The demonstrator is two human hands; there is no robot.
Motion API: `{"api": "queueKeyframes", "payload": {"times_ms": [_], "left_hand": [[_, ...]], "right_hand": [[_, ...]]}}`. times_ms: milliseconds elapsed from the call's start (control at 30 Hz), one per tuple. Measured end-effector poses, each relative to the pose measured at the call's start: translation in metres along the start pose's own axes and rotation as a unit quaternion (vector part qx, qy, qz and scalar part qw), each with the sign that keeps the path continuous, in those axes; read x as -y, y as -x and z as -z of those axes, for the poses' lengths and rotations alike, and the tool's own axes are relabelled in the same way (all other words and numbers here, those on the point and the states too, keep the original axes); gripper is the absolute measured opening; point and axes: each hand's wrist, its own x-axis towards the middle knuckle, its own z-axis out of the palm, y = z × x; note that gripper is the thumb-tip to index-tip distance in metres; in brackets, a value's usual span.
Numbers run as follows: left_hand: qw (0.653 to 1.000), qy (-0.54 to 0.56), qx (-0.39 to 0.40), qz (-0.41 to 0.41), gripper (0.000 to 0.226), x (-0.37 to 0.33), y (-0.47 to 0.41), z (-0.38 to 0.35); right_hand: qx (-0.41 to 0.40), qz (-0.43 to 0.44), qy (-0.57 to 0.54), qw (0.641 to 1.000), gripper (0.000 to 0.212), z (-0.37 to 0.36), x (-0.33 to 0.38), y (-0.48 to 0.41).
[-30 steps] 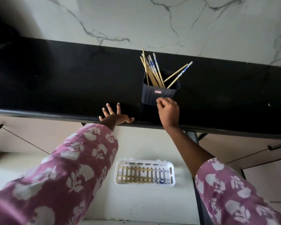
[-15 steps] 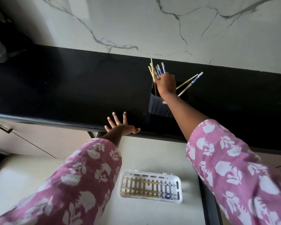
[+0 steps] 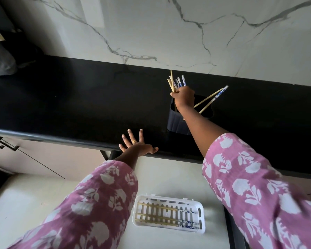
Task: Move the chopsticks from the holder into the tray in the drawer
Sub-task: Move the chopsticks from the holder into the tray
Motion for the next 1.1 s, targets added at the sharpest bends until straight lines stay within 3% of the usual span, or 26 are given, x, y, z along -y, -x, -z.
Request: {"api": "queueKeyframes", "payload": {"times_ms": [333,600,900,1100], "left_hand": [[1.0,-0.006,0.007,-0.004,0.098,0.002,-0.003,0.0],[1.0,0.001,-0.006,-0.009,0.096,0.002,0.007,0.001],[0.999,0.008,-0.025,-0.032,0.09,0.005,0.021,0.001],[0.998,0.011,-0.039,-0.045,0.094,0.01,0.018,-0.005]], "right_hand": [[-0.093,0.0,-0.037,0.995,0.019,0.008,0.007,0.007],[-0.203,0.033,-0.206,0.957,0.017,0.062,0.025,0.019],[-0.16,0.052,-0.432,0.886,0.019,0.101,0.019,0.073],[-0.078,0.048,-0.439,0.894,0.017,0.08,-0.019,0.113]]}}
